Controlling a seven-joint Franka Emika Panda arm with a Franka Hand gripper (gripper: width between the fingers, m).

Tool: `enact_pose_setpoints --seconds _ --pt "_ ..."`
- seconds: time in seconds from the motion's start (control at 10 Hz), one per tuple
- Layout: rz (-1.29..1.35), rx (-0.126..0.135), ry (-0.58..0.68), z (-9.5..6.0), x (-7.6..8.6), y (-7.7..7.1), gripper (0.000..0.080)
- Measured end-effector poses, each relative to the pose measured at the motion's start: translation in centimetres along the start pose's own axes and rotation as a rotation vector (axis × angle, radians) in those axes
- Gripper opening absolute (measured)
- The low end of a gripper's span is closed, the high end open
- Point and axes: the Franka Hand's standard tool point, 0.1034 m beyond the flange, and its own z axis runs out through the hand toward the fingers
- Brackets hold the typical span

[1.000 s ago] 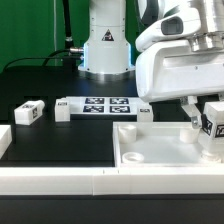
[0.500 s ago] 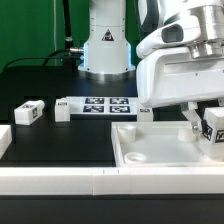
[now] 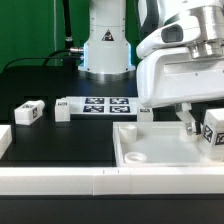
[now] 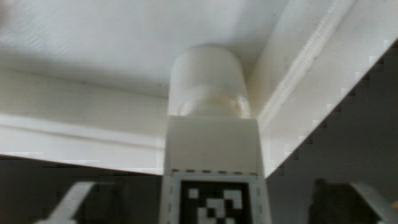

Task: Assemble square table

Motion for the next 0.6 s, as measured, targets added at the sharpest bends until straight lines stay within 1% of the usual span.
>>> enact_pose_setpoints --seconds 0.1,0.2,0.6 --pt "-0.001 0.002 -0.007 -0.2 0.2 0.0 0.0565" --pt "-0.003 0.002 -0.007 -0.6 0.7 0.0 0.0634" --pt "-0.009 0.009 -0.042 -2.7 2.6 0.1 0.0649"
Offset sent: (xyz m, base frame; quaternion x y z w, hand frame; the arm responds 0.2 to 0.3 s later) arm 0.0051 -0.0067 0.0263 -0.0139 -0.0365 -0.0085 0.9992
